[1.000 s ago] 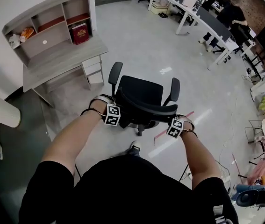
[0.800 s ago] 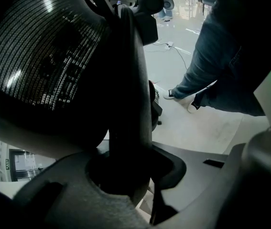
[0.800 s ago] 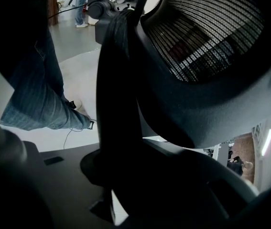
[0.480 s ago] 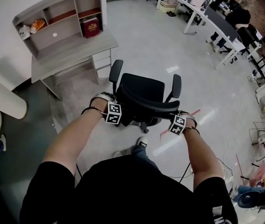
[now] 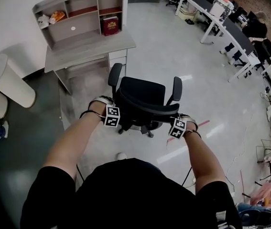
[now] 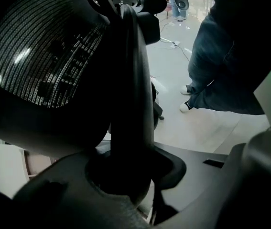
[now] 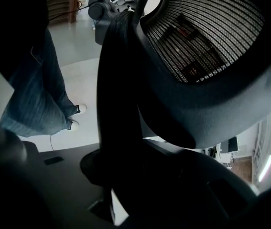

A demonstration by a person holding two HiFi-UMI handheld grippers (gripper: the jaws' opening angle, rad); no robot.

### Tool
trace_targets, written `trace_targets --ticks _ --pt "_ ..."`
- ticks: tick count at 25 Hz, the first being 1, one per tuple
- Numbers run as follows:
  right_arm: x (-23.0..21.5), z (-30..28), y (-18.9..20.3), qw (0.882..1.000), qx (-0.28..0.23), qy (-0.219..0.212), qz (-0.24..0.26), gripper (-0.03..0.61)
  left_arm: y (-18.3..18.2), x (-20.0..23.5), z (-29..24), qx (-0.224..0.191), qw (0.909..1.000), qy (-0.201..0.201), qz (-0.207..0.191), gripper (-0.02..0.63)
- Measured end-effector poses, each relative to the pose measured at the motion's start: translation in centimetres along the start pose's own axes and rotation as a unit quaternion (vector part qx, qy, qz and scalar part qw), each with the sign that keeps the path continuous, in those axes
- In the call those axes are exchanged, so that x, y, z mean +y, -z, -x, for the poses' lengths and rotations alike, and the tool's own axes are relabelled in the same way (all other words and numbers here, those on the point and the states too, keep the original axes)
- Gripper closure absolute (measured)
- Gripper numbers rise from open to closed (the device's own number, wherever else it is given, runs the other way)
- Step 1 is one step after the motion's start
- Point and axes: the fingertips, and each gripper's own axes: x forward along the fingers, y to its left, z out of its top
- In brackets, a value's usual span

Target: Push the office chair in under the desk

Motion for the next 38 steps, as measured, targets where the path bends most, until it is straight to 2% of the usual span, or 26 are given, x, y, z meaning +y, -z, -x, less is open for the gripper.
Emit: trace_targets --ticks 16,27,38 --pt "2.3 0.5 -7.9 0.994 -0.044 -0.018 0.103 0.469 6.2 -9.6 4.1 0.056 0.9929 0.010 0.104 0.535" --pt "4.9 1.5 -14.1 0.983 -0.080 -0.018 0.164 0.468 10.2 -17.0 7.4 0.095 0.9810 0.016 0.169 0.538" --pt "7.6 2.5 -18.5 0.972 -0.106 -0.019 0.207 0.466 12.4 -22.9 10.0 0.106 0.9686 0.018 0.224 0.540"
